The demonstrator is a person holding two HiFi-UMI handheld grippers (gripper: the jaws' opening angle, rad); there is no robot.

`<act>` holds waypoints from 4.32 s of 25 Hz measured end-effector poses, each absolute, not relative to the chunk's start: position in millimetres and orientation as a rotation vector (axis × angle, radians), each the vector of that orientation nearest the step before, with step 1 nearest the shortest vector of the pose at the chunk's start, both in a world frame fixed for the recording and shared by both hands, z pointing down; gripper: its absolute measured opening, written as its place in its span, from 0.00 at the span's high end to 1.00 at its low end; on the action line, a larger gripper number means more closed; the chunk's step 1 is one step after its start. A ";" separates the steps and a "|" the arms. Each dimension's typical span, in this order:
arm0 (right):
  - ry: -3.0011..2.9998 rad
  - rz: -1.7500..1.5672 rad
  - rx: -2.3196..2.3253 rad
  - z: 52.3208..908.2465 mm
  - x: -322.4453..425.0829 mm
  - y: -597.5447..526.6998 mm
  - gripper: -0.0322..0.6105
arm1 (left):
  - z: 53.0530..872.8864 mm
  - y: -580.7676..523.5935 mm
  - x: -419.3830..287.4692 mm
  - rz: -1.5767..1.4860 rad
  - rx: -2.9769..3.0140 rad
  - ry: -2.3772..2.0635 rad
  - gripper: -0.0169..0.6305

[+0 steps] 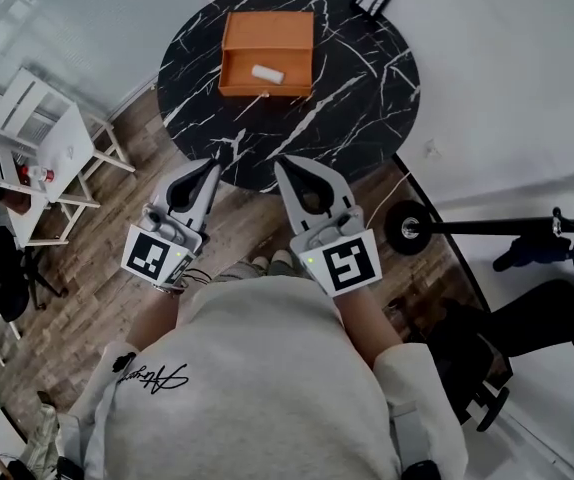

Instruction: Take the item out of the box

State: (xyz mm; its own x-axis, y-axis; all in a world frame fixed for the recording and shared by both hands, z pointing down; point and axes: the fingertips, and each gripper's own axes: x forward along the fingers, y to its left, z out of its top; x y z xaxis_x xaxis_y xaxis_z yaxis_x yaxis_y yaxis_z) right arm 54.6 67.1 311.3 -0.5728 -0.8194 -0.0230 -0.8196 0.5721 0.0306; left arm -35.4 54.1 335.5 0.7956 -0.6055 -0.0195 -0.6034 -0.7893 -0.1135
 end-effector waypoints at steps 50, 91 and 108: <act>2.751 0.093 -1.545 308.1 56.5 -86.9 0.94 | 331.5 -97.9 -28.9 0.050 -2.906 0.884 0.97; 2.666 0.064 -1.708 313.0 63.5 -197.6 0.94 | 333.8 -208.9 -13.2 0.030 -2.983 0.676 0.97; 2.767 0.125 -1.565 298.6 82.1 -192.3 0.94 | 321.6 -197.0 7.5 0.048 -2.931 0.821 0.97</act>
